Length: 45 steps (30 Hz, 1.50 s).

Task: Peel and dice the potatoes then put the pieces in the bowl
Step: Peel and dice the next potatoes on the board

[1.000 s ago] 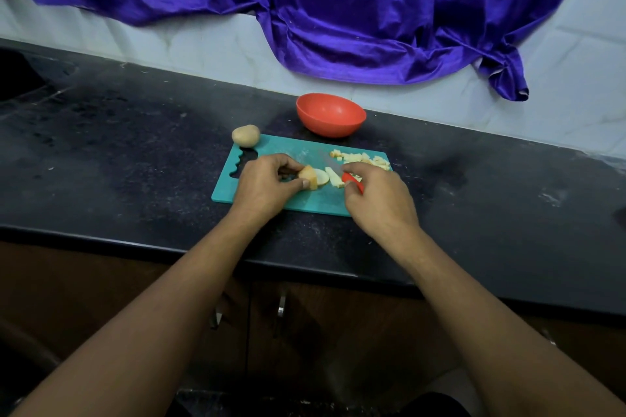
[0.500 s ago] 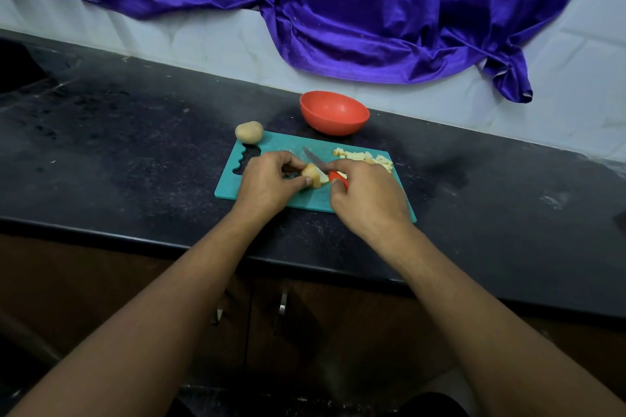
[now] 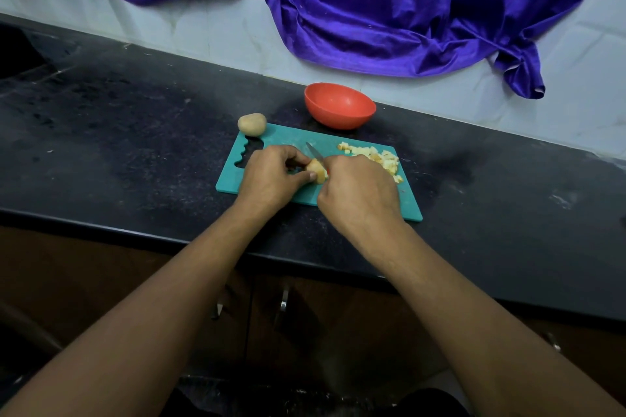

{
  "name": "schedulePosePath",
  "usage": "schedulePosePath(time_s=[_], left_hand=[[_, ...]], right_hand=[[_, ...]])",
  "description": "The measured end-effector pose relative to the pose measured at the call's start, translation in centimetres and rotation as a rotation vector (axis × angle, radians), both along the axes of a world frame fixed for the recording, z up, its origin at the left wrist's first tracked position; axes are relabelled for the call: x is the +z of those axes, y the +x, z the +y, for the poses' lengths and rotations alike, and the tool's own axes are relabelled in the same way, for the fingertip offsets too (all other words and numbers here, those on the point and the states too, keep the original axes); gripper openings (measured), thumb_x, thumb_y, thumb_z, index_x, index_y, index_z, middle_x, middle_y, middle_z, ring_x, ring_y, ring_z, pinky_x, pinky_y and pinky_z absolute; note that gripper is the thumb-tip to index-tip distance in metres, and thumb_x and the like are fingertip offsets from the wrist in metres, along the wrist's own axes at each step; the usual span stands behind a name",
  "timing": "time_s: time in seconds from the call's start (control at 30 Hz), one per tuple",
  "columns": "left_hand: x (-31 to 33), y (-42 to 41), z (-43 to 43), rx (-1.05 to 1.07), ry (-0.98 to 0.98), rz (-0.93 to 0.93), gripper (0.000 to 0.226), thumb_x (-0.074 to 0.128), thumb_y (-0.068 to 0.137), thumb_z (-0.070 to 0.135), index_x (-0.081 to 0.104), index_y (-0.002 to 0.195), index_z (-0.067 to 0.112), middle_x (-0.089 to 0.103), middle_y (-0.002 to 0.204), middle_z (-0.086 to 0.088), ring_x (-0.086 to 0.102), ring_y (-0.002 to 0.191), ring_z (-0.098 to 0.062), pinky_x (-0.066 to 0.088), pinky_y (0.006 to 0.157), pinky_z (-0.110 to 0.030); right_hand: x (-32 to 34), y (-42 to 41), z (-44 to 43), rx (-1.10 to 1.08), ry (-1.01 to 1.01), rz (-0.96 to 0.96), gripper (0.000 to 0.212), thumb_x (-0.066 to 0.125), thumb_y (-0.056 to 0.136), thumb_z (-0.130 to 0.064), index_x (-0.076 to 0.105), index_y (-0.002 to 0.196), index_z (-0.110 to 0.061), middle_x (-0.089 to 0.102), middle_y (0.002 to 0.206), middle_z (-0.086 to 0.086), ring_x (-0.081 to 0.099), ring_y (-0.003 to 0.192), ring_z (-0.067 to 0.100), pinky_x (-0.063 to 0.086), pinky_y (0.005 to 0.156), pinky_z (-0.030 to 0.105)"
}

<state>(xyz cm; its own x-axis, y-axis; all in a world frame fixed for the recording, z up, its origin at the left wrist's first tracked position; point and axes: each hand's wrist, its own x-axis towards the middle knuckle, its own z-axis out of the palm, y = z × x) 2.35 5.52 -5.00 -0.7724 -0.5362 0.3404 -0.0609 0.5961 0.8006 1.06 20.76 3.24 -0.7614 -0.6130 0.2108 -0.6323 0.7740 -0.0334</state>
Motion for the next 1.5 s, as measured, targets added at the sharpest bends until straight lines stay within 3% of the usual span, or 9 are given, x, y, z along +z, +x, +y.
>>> schedulePosePath(time_s=[0.23, 0.47, 0.7, 0.83, 1.0, 1.07, 1.2, 1.3, 1.5], left_hand=[[-0.3, -0.2, -0.3, -0.006, -0.033, 0.015, 0.020, 0.085, 0.082, 0.027, 0.080, 0.101, 0.026, 0.077, 0.098, 0.015, 0.069, 0.097, 0.000, 0.057, 0.096, -0.036], [-0.2, -0.2, -0.2, -0.009, -0.022, 0.008, 0.024, 0.086, 0.081, 0.025, 0.081, 0.104, 0.024, 0.076, 0.101, 0.015, 0.068, 0.097, 0.001, 0.056, 0.097, -0.032], [0.3, 0.3, 0.3, 0.006, 0.001, -0.001, 0.024, 0.086, 0.081, 0.023, 0.079, 0.103, 0.024, 0.075, 0.101, 0.015, 0.067, 0.095, 0.002, 0.055, 0.095, -0.028], [0.6, 0.4, 0.5, 0.013, 0.006, -0.012, 0.025, 0.087, 0.080, 0.025, 0.079, 0.103, 0.023, 0.075, 0.099, 0.015, 0.067, 0.093, 0.001, 0.056, 0.094, -0.029], [0.5, 0.4, 0.3, 0.020, 0.001, -0.025, 0.028, 0.087, 0.081, 0.027, 0.079, 0.107, 0.023, 0.075, 0.104, 0.014, 0.066, 0.096, 0.001, 0.056, 0.096, -0.030], [0.4, 0.3, 0.2, 0.019, -0.002, -0.025, 0.027, 0.086, 0.081, 0.027, 0.079, 0.107, 0.024, 0.075, 0.104, 0.014, 0.066, 0.096, 0.001, 0.056, 0.097, -0.032], [0.3, 0.3, 0.2, 0.018, -0.012, -0.016, 0.026, 0.086, 0.081, 0.027, 0.079, 0.106, 0.023, 0.076, 0.101, 0.014, 0.067, 0.095, 0.001, 0.056, 0.096, -0.033], [0.4, 0.4, 0.3, 0.012, 0.032, -0.001, 0.022, 0.087, 0.080, 0.024, 0.078, 0.100, 0.023, 0.075, 0.094, 0.015, 0.068, 0.090, 0.003, 0.058, 0.093, -0.030], [0.7, 0.7, 0.5, 0.000, 0.042, -0.006, 0.020, 0.086, 0.081, 0.023, 0.071, 0.082, 0.035, 0.073, 0.088, 0.019, 0.068, 0.090, 0.000, 0.057, 0.093, -0.034]], right_hand=[[-1.4, 0.1, -0.7, 0.026, -0.006, -0.025, 0.030, 0.057, 0.097, -0.020, 0.061, 0.127, -0.019, 0.066, 0.106, 0.007, 0.064, 0.099, 0.028, 0.041, 0.069, 0.037], [-4.6, 0.3, 1.3, 0.057, -0.003, -0.031, 0.055, 0.050, 0.102, -0.023, 0.039, 0.156, -0.023, 0.066, 0.104, 0.007, 0.065, 0.094, 0.027, 0.046, 0.070, 0.039], [-4.9, -1.5, 3.0, 0.031, -0.225, -0.098, 0.044, 0.048, 0.105, -0.029, 0.054, 0.148, -0.032, 0.071, 0.106, 0.001, 0.064, 0.095, 0.021, 0.056, 0.082, 0.041], [-4.8, -3.7, 2.5, -0.044, -0.421, -0.330, 0.034, 0.056, 0.102, -0.027, 0.067, 0.135, -0.031, 0.074, 0.102, -0.004, 0.062, 0.073, 0.013, 0.050, 0.063, 0.030], [-3.4, -4.9, 2.8, -0.145, -0.769, -0.621, 0.026, 0.060, 0.099, -0.015, 0.075, 0.118, -0.026, 0.060, 0.062, -0.007, 0.050, 0.040, 0.001, 0.037, 0.040, 0.018], [-2.7, -4.7, 2.8, -0.105, -0.699, -0.531, 0.028, 0.061, 0.097, -0.018, 0.075, 0.120, -0.026, 0.062, 0.064, -0.010, 0.059, 0.052, 0.009, 0.047, 0.052, 0.024], [-1.4, -2.5, 2.8, -0.011, -0.391, -0.226, 0.037, 0.057, 0.098, -0.024, 0.069, 0.132, -0.032, 0.073, 0.116, -0.004, 0.066, 0.093, 0.021, 0.055, 0.080, 0.034], [-0.4, -0.5, 2.5, 0.034, -0.237, -0.080, 0.042, 0.053, 0.100, -0.026, 0.063, 0.139, -0.035, 0.072, 0.120, -0.001, 0.066, 0.102, 0.023, 0.052, 0.079, 0.036], [-0.1, 0.9, 1.9, 0.056, -0.060, 0.014, 0.040, 0.050, 0.101, -0.026, 0.060, 0.139, -0.029, 0.070, 0.112, 0.006, 0.065, 0.101, 0.028, 0.041, 0.070, 0.036]])
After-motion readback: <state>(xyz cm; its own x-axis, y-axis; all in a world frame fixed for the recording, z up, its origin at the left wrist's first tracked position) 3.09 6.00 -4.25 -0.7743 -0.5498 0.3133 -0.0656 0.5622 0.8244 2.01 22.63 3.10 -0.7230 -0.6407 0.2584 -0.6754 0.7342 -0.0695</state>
